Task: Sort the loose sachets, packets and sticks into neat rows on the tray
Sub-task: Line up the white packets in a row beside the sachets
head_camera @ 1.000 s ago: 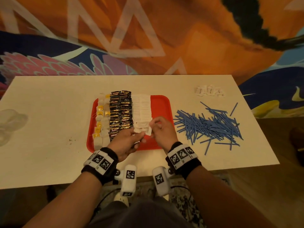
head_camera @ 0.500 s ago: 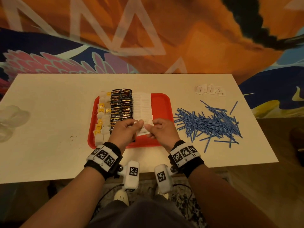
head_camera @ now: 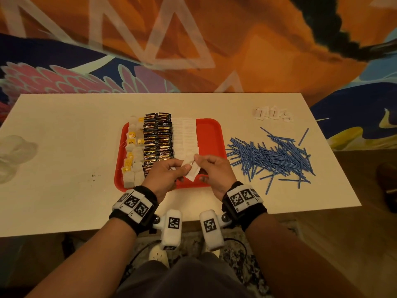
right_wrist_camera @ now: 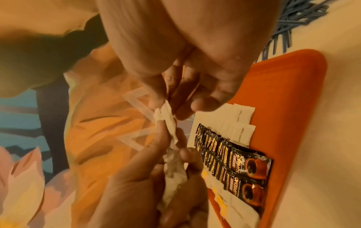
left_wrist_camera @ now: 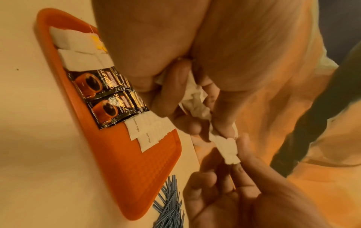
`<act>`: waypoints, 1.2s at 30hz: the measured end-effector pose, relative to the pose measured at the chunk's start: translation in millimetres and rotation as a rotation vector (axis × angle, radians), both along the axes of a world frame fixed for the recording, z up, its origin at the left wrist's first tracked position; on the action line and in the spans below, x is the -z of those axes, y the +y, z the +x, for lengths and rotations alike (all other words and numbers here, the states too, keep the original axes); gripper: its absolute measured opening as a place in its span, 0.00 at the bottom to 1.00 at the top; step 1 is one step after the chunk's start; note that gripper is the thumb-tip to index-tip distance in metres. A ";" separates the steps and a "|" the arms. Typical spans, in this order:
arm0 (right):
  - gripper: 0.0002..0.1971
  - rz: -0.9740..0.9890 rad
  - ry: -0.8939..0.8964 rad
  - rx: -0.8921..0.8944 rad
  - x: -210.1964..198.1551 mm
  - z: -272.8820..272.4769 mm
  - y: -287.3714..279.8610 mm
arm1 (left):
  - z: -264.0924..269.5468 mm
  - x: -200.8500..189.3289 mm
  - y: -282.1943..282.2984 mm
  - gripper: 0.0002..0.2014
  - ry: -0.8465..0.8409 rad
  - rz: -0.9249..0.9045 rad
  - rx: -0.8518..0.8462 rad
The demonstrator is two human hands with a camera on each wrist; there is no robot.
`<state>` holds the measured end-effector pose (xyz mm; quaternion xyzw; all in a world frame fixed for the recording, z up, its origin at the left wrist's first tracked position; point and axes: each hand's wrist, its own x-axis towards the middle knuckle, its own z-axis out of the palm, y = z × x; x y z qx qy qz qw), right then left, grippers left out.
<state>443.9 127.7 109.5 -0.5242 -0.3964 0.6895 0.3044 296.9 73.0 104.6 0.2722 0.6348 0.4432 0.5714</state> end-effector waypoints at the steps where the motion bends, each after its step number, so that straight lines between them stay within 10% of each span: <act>1: 0.08 -0.022 0.000 0.031 0.7 0.2 0.2 | 0.9 -0.1 -1.1 0.02 -0.012 -0.009 0.010; 8: 0.14 -0.140 0.130 0.034 -2.0 1.9 -6.7 | 6.7 -0.6 -2.7 0.03 -0.112 -0.018 -0.085; 16: 0.23 0.006 -0.145 -0.253 1.9 7.7 2.7 | 3.4 -7.6 0.8 0.08 -0.088 -0.064 -0.090; 21: 0.05 -0.087 -0.012 -0.221 -4.7 13.9 7.7 | 4.9 -6.7 3.8 0.09 -0.092 -0.004 -0.160; 25: 0.11 -0.130 0.057 0.013 -0.7 15.0 5.9 | 6.0 -0.7 6.1 0.08 -0.185 -0.045 -0.291; 36: 0.07 -0.001 -0.154 -0.258 7.4 6.3 20.4 | 5.4 0.0 14.4 0.06 -0.240 -0.148 -0.240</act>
